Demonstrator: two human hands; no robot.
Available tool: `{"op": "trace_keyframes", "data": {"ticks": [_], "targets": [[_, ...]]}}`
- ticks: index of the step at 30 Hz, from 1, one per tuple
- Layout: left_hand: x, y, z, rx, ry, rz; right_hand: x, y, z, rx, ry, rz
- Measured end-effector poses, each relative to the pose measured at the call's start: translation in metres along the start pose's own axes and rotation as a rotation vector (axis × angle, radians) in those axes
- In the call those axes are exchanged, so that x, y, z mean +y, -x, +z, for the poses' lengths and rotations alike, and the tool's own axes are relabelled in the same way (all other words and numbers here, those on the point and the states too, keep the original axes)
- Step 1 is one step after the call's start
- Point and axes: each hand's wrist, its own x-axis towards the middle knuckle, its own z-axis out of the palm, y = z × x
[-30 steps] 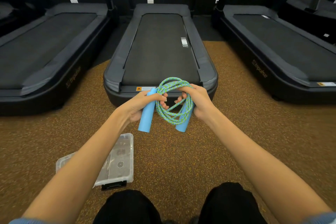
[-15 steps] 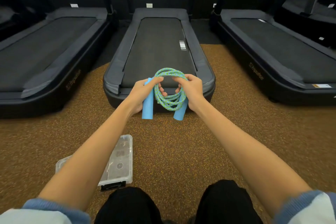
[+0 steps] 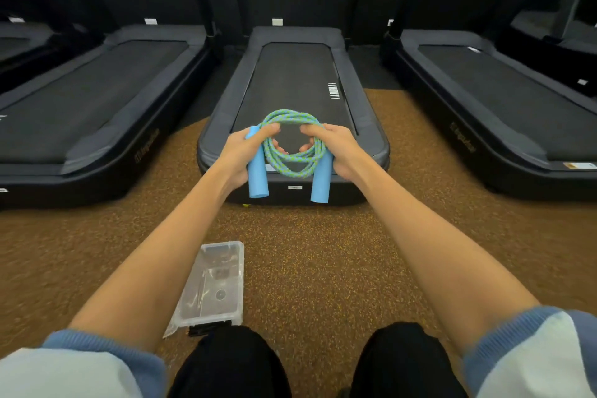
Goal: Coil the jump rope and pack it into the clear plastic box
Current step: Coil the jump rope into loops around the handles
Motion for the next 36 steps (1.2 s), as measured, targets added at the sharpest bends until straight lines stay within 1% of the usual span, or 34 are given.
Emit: {"op": "trace_keyframes", "data": {"ticks": [4, 9, 15, 26, 30, 36], "targets": [[0.005, -0.004, -0.018, 0.054, 0.003, 0.023, 0.002, -0.007, 0.019, -0.014, -0.095, -0.058], [0.006, -0.004, -0.049, 0.139, -0.005, 0.109, 0.014, -0.018, 0.062, 0.08, -0.159, -0.095], [-0.01, -0.008, -0.089, 0.234, -0.05, 0.093, 0.048, -0.044, 0.099, 0.108, -0.065, -0.054], [-0.09, -0.022, -0.157, 0.306, -0.111, 0.05, 0.156, -0.083, 0.137, 0.126, 0.043, 0.088], [-0.121, -0.028, -0.179, 0.299, -0.14, 0.012, 0.192, -0.092, 0.144, 0.143, 0.073, 0.136], [-0.178, -0.039, -0.205, 0.348, -0.205, -0.066, 0.248, -0.096, 0.147, 0.181, 0.152, 0.181]]}}
